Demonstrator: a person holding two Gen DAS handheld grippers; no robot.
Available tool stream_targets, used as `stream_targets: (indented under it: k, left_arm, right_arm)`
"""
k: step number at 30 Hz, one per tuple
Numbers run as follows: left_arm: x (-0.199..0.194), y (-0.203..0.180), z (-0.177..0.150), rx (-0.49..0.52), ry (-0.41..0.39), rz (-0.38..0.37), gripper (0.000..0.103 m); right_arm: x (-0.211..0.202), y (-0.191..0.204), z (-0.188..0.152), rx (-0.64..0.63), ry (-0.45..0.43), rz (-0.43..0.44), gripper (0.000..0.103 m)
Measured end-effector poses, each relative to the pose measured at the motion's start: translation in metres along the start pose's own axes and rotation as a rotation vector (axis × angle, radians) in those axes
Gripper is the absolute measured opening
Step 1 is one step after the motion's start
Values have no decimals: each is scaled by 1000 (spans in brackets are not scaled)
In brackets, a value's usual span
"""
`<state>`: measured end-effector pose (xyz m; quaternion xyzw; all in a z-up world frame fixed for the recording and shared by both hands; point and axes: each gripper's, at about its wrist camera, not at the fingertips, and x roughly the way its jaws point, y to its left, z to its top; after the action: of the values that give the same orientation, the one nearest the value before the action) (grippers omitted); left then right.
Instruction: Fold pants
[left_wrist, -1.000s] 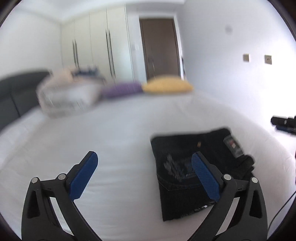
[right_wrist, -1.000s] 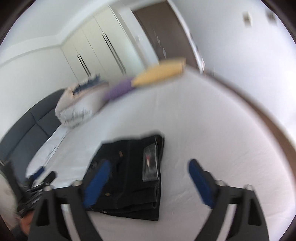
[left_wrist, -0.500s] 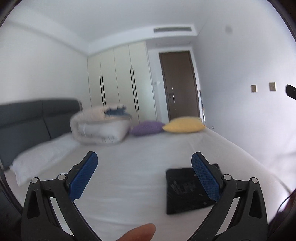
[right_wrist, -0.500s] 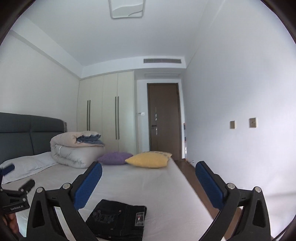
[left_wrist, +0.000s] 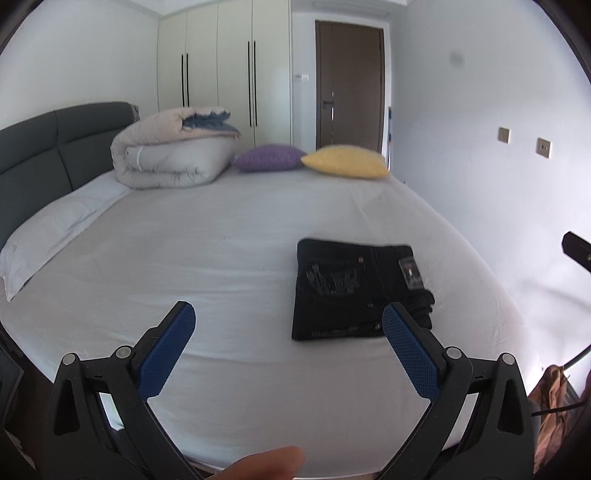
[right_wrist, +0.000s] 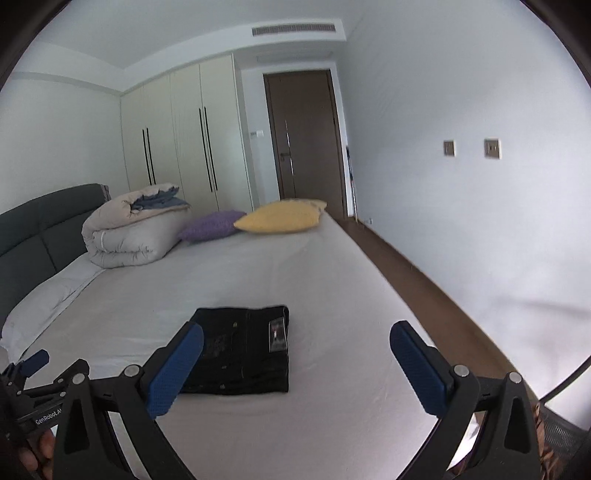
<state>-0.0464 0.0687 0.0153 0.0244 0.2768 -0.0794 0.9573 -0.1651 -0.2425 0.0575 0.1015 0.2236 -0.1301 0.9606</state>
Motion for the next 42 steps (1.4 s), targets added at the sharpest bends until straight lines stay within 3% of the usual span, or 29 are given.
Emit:
stream_targets:
  k: [8,12,27,42]
  left_arm:
    - [58,0,-20,-30,134,-29,103]
    - [80,-1,-25,-22,161,-24,103]
    - [105,1,-46,-26,215,-14,103]
    - [108,3,-51,-25,218,-14,103]
  right_arm:
    - [30,18,-27,-25,135,-4,103]
    - [40,24,-37,-32,191,2,103]
    - [63,46,-58,-92,299,38,103]
    - [68,52,-64,-104,331,57,103]
